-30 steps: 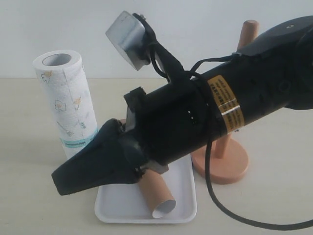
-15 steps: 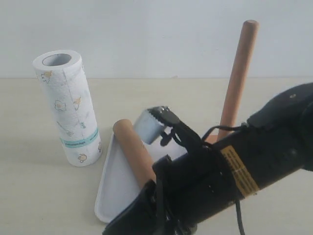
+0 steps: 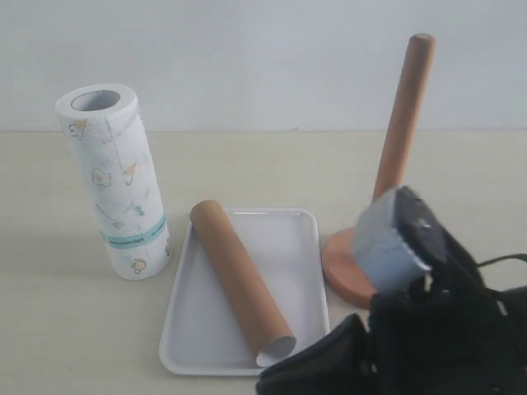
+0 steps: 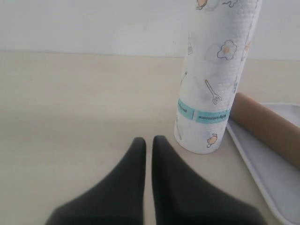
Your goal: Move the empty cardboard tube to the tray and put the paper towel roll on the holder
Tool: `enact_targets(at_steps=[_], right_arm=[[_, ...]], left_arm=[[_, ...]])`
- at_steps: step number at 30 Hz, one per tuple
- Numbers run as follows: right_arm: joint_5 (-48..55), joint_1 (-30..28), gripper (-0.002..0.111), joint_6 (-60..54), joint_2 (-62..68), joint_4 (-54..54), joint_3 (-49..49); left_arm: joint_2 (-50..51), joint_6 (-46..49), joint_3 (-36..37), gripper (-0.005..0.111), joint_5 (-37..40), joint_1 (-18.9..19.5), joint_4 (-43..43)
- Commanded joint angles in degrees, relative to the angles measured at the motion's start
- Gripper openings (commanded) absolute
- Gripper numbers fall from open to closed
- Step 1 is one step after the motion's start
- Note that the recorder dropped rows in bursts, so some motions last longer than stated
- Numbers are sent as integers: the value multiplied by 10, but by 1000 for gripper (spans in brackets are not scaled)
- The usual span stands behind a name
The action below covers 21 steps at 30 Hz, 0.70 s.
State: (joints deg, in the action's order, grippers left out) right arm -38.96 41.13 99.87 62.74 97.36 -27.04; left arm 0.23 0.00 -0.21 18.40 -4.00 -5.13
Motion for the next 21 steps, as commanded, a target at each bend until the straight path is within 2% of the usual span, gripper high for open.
enact_targets(at_steps=[1,12,21], right_arm=[[82,-1,1,-7,-113,-18,53],[116,-83,1,-17,-396,-23,168],[122,-158,1,-17,-513,-25,191]], left_arm=[[-2,-4,2,5,-4,-3,0],[-2,-4,2,5,-4,-3,0],[-2,-4,2,5,-4,-3,0]])
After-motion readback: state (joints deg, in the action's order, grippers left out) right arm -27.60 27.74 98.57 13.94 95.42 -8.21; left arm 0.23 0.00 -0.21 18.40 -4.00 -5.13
